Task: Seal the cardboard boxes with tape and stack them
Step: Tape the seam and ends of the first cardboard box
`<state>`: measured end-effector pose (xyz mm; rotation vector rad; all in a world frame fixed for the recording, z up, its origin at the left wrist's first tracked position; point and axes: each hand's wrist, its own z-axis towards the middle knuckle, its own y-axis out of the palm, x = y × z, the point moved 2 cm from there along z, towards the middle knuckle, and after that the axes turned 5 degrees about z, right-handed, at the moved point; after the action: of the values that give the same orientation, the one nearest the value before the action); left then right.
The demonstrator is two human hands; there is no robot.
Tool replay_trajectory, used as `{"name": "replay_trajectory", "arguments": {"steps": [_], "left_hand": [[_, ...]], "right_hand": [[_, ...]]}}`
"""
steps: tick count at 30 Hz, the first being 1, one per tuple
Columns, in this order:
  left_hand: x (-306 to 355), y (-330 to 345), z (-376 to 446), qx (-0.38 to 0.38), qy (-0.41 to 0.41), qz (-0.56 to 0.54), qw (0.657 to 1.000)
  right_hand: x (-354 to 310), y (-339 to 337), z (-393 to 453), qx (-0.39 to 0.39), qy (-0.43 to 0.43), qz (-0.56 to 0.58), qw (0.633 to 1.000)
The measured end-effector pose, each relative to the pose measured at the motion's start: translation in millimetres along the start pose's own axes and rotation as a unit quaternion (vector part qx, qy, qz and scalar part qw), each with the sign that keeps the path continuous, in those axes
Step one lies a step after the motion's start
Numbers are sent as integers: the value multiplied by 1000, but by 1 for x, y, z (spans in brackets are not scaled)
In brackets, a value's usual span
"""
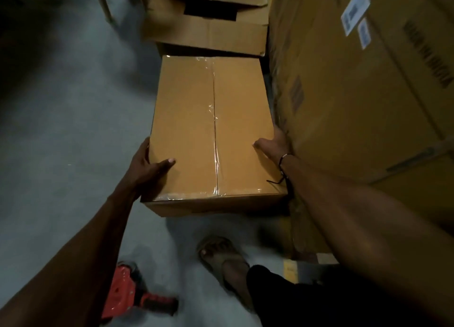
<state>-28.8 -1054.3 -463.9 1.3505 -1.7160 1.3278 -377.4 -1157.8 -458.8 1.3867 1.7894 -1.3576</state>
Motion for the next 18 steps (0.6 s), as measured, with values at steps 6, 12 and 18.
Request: {"name": "replay_trajectory", "arguments": {"steps": [6,12,18], "left_hand": [[-22,20,18,-2,4,14,1000],[-21,20,25,-28,12,54,998],[-19,33,10,111,54,155,980]], "right_hand": [[26,6,6,29,-19,-48,998],[41,23,0,67,-147,-185,969],[32,62,-14,-16,-221,-244,944]]}}
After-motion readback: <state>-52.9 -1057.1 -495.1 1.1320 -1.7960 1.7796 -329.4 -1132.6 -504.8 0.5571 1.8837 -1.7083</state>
